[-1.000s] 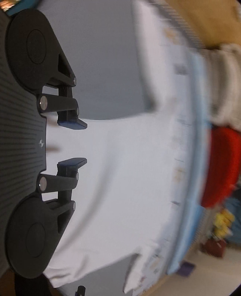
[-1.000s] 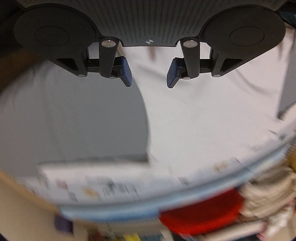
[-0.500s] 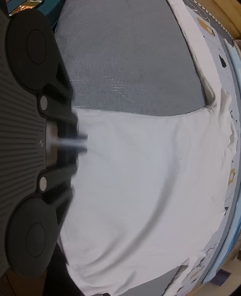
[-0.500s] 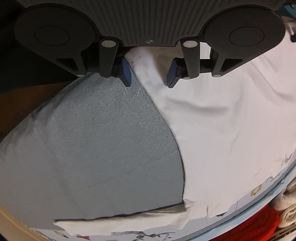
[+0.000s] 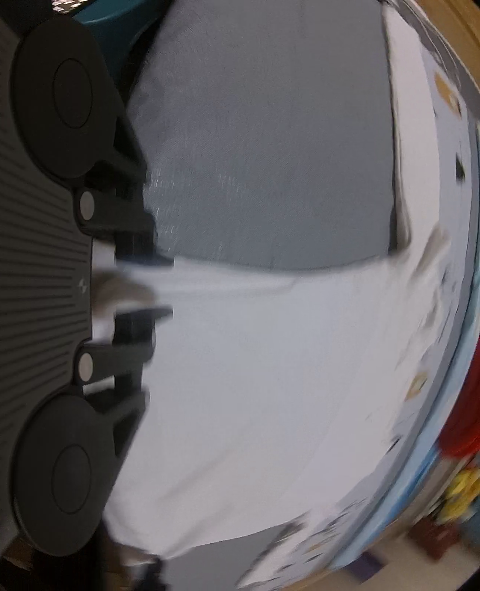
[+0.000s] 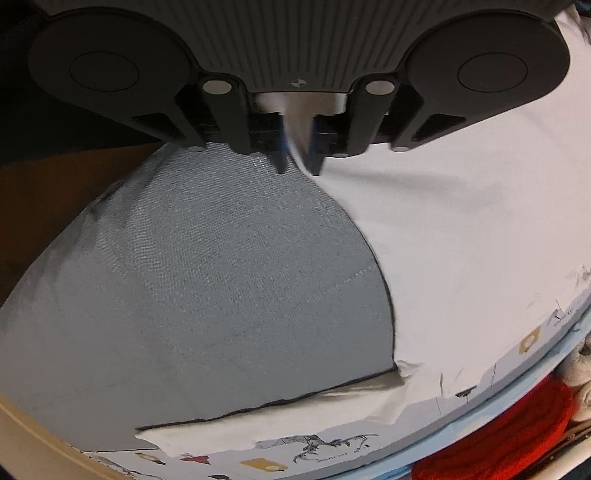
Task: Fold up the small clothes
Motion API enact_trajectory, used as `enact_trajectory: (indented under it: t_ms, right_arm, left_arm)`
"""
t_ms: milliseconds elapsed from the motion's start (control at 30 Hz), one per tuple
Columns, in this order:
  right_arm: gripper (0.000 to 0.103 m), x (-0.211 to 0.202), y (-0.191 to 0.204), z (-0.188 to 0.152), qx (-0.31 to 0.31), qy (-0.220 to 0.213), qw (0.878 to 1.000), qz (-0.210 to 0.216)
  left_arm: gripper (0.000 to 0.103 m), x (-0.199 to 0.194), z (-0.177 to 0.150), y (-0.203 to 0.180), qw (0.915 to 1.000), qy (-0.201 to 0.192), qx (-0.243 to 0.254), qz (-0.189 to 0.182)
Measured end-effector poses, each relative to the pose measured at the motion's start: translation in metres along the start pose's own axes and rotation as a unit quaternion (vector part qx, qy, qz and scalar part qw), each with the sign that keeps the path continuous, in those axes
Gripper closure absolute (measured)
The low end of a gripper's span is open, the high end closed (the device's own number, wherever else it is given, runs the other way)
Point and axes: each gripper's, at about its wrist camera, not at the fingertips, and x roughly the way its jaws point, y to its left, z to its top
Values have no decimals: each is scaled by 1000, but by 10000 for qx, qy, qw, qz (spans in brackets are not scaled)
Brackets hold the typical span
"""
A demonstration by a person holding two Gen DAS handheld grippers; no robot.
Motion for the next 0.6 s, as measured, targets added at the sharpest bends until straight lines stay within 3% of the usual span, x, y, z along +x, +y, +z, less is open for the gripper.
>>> enact_trajectory:
  t_ms: [33, 167, 200, 233, 267, 333, 400, 533, 600]
  right_arm:
    - [66, 0, 0, -1, -41, 3, 10000, -15]
    - [65, 8, 4, -6, -172, 257, 9995, -56]
    - [65, 9, 5, -7, -191, 282, 9994, -67]
    - [71, 8, 7, -7, -226, 265, 9993, -102]
    - [87, 7, 8, -7, -256, 243, 9993, -119]
    - [98, 3, 8, -7, -239, 167, 9995, -80]
    - [99, 0, 6, -8, -275, 83, 9995, -144]
    - [98, 7, 4, -9, -327, 241, 9987, -322]
    - [96, 2, 6, -7, -349, 51, 9982, -482]
  left_arm:
    - [61, 3, 2, 5, 9999, 42, -131, 102]
    - [62, 16, -2, 9, 9988, 403, -221, 160]
    - [66, 18, -2, 7, 9987, 467, -177, 133]
    - [75, 21, -2, 5, 9986, 512, -82, 124]
    - [98, 23, -2, 3, 9984, 542, 37, 140]
    - [98, 20, 1, 0, 9988, 368, 203, 270]
    - [99, 11, 2, 3, 9985, 165, 199, 491]
    - [96, 21, -6, 0, 9974, 443, 233, 524]
    - [93, 19, -3, -14, 9959, 142, 521, 720]
